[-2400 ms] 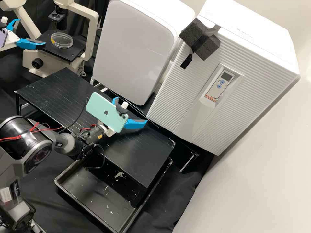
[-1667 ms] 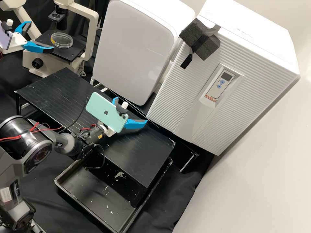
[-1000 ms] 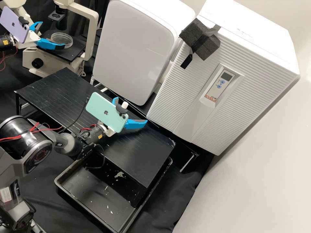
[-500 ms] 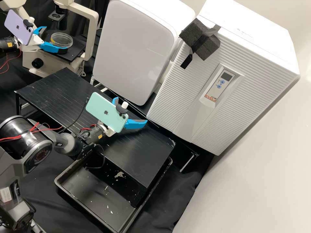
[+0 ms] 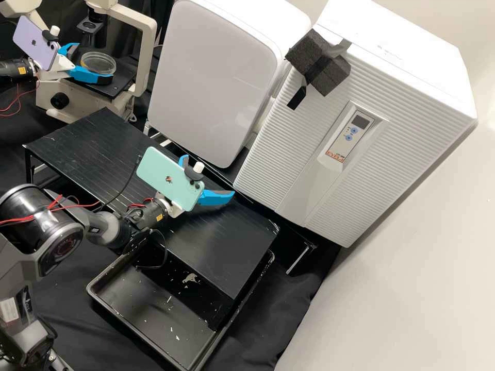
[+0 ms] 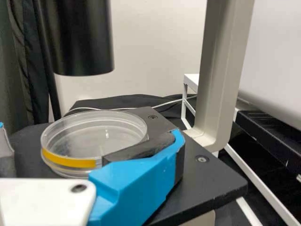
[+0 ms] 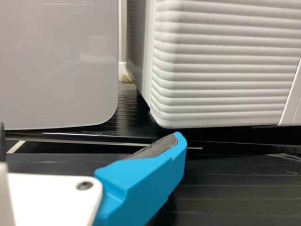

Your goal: Place the petri dish on the bench

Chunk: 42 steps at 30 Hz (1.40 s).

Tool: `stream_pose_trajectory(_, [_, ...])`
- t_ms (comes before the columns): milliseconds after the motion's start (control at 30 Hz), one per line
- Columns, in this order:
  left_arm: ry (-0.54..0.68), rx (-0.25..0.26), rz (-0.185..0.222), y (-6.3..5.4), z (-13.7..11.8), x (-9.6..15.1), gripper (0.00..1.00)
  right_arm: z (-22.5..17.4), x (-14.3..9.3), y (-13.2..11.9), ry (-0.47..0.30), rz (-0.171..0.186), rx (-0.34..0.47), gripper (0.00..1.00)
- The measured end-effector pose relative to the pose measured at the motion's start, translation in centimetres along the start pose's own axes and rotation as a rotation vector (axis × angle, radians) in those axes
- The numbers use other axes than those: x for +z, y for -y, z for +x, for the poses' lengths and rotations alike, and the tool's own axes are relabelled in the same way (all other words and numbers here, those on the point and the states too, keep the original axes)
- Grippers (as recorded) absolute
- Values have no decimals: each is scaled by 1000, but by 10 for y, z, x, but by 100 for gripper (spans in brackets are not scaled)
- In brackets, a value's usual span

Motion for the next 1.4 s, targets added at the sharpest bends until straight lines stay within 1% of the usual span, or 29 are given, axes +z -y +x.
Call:
stream_pose_trajectory(67, [0, -1, -5, 1, 3, -1, 100, 0, 0, 0, 0, 0, 0, 100])
stream_pose_trajectory(233, [2, 1, -4, 0, 4, 0, 100, 0, 0, 0, 0, 0, 0, 100])
stream_pose_trajectory(267, [4, 0, -9, 0, 4, 0, 0, 0, 0, 0, 0, 0, 0, 100])
stream_pose_trajectory(700, [30, -11, -50, 2, 4, 2, 0, 0, 0, 0, 0, 0, 0, 100])
stream_pose_trajectory(867, [32, -11, -54, 4, 5, 1, 0, 0, 0, 0, 0, 0, 0, 100])
stream_pose_trajectory(1033, [27, -3, -56, 3, 5, -2, 0, 0, 0, 0, 0, 0, 0, 100])
stream_pose_trajectory(1167, [25, 0, -71, 2, 5, -3, 0, 0, 0, 0, 0, 0, 0, 100])
stream_pose_trajectory(1400, [21, 2, -73, 2, 5, -5, 0, 0, 0, 0, 0, 0, 0, 100])
